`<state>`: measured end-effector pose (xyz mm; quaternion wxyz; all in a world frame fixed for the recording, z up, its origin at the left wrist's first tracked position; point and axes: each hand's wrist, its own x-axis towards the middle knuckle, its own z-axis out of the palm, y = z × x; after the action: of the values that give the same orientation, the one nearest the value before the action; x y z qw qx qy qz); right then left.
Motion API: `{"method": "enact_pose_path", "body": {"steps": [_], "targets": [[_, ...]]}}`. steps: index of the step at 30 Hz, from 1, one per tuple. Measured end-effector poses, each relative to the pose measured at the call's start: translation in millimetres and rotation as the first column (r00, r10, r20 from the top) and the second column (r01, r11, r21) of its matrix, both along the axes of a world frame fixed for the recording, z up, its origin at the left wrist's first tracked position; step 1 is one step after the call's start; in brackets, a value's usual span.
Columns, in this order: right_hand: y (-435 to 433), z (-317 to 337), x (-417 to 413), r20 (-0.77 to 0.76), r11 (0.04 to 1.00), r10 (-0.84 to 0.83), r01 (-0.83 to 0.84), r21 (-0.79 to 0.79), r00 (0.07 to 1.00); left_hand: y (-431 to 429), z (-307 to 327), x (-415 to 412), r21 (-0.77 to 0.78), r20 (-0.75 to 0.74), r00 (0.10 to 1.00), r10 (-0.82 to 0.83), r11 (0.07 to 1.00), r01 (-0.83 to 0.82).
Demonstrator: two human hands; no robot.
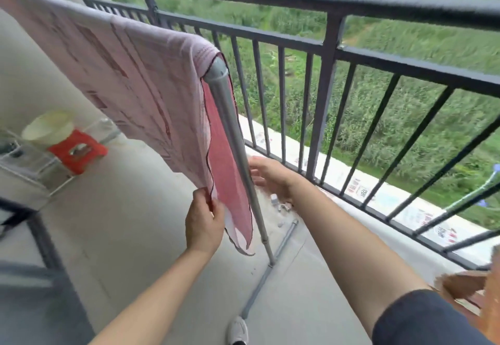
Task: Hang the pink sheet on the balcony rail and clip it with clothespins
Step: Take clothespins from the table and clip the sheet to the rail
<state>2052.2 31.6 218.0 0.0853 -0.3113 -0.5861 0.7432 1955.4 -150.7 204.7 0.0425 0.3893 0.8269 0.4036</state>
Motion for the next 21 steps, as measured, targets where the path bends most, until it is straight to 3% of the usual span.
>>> {"method": "enact_pose_path", "body": {"steps": [3,6,12,14,18,21], "targets": [[0,2,-2,0.063,0.972,-0.168,0.154,0.178,0.984,2,5,7,-0.02,-0.003,1.0,0.001,1.0,-0.001],[1,8,-1,0.117,0.822,-0.361,0.256,0.508,0.925,8,10,17,-0.02,0.02,1.0,0.017,1.0,-0.017],[-6,3,31,-0.006,0.626,-0.453,0.323,0.71,0.892,11,4,34,-0.037,0.005,0.996,-0.092,0.995,0.092],[-13,-4,44,0.027,0.617,-0.442,0.282,0.735,0.897,14,3,39,-0.06,0.005,0.993,-0.118,0.991,0.119],[-16,2,40,0.147,0.696,-0.341,0.144,0.704,0.929,22,2,39,-0.112,0.074,0.99,-0.116,0.986,0.124],[-25,8,34,0.191,0.728,-0.214,0.026,0.686,0.958,27,1,31,-0.199,0.068,0.963,-0.26,0.943,0.268]]}}
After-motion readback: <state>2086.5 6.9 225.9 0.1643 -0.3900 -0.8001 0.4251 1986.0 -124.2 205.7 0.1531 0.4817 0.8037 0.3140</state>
